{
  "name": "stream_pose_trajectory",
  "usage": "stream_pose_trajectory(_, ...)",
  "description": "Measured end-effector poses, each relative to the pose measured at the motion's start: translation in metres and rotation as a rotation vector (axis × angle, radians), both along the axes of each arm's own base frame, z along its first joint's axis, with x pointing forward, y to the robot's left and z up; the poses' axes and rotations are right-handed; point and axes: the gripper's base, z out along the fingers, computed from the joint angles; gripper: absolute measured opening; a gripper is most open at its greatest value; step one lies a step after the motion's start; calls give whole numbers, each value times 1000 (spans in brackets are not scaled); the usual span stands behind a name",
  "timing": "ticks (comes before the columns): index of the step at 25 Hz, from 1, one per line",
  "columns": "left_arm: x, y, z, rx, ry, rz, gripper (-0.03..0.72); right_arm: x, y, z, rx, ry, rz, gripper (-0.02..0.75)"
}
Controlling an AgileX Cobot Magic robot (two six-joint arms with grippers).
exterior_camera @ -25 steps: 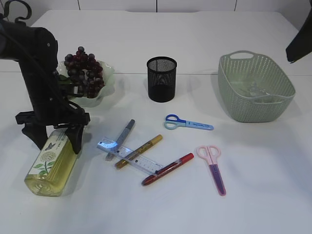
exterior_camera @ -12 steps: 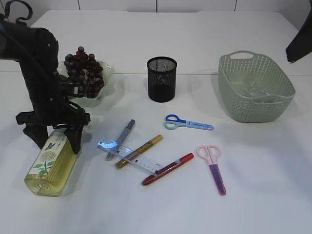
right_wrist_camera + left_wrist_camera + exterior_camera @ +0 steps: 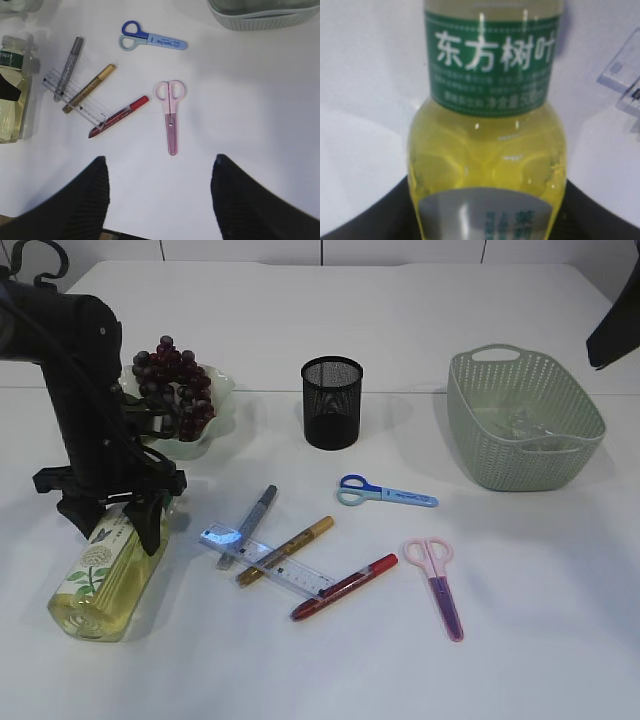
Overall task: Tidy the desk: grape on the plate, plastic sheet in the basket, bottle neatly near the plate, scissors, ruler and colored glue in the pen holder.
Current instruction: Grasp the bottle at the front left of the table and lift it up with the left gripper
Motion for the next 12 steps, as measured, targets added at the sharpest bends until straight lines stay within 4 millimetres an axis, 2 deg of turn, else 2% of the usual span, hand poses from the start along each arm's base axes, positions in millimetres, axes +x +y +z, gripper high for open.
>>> stream_pose_trajectory(6,0,0,0,0,-2,0,408,0,0,0,0,1,2,502)
stream_pose_trajectory(12,-3,4,12,21,-48,-16,408,0,0,0,0,1,2,502)
